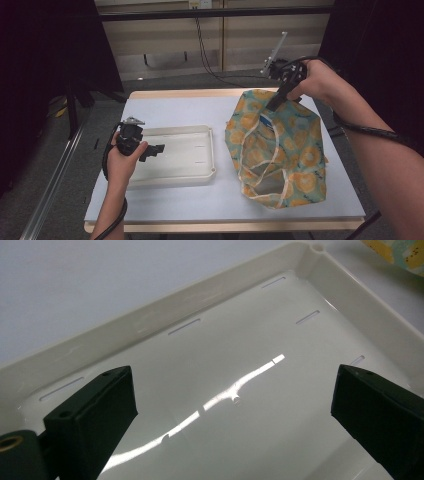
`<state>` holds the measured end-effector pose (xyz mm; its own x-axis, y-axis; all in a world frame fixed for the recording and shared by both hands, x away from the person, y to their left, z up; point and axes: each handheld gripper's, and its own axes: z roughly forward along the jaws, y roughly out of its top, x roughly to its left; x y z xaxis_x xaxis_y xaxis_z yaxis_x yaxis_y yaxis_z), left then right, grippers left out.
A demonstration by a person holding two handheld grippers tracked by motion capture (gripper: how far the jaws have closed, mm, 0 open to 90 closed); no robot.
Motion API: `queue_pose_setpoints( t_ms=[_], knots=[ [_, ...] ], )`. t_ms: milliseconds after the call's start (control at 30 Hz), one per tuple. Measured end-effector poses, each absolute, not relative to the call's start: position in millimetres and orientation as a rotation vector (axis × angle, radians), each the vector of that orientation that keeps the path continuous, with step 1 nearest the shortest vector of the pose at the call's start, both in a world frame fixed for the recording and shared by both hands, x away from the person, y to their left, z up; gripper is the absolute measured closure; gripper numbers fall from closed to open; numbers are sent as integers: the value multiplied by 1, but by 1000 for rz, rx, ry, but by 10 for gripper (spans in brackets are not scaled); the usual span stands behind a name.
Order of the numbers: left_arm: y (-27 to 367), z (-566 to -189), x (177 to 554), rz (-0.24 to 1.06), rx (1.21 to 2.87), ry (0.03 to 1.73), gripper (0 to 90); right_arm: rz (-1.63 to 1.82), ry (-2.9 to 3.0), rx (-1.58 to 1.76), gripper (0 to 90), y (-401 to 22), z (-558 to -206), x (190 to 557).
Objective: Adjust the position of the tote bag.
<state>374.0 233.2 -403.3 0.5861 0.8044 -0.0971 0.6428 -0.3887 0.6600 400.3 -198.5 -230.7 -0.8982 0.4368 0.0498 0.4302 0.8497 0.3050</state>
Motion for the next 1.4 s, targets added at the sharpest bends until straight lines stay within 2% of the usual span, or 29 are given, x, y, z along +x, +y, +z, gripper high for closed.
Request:
queue_pose_setpoints(
  t_ms=[633,833,933,1000,1033,1067,1200,1300,1367,1400],
  knots=[
    [229,-411,377,300,2179,1146,41,506,3075,326,900,-186,-238,417],
    [227,-412,376,301,2177,1153,41,589,3057,375,890,-182,-240,423],
    [227,-411,376,301,2189,1144,41,571,3012,490,672,-182,-241,423],
    [226,-412,376,302,2172,1151,41,564,3014,519,672,-183,-241,422],
    [225,-411,376,302,2181,1151,41,563,3016,531,641,-184,-242,422],
    [224,-411,375,299,2178,1147,41,575,2995,605,553,-186,-242,421],
    [220,-410,375,285,2183,1126,40,596,2963,736,510,-194,-243,416],
    [217,-409,375,287,2189,1117,41,578,2961,775,517,-202,-243,411],
    [215,-409,374,291,2176,1120,44,553,2969,768,554,-206,-243,407],
    [216,-409,375,287,2185,1114,44,546,2967,771,603,-208,-243,405]
  ],
)
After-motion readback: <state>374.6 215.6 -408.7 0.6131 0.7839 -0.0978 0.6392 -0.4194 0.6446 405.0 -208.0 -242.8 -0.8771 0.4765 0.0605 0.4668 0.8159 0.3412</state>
